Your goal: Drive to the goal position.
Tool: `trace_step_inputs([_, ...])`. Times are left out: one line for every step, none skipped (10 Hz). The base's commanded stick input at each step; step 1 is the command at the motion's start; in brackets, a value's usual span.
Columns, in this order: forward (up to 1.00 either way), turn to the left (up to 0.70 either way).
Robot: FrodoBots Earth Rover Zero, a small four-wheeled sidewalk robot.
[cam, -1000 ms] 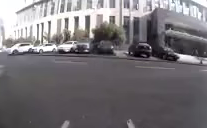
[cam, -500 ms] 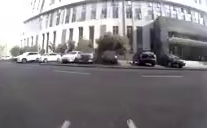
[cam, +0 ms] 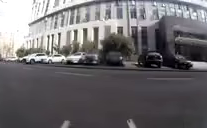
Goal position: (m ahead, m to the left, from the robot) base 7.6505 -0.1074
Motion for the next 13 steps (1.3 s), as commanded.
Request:
trace_step_inputs([0.45,0.27])
trace_step_inputs([0.45,0.27])
trace_step_inputs([0.45,0.27])
trace_step_inputs([0.45,0.27])
trace_step_inputs([0.45,0.27])
trace_step_inputs([0.45,0.27])
trace_step_inputs([0.45,0.27])
trace_step_inputs([0.45,0.27])
trace_step_inputs([0.45,0.27])
trace_step_inputs([0.45,0.27])
trace_step_inputs([0.45,0.27])
trace_step_inputs([0.45,0.27])
trace_step_inputs([0.45,0.27])
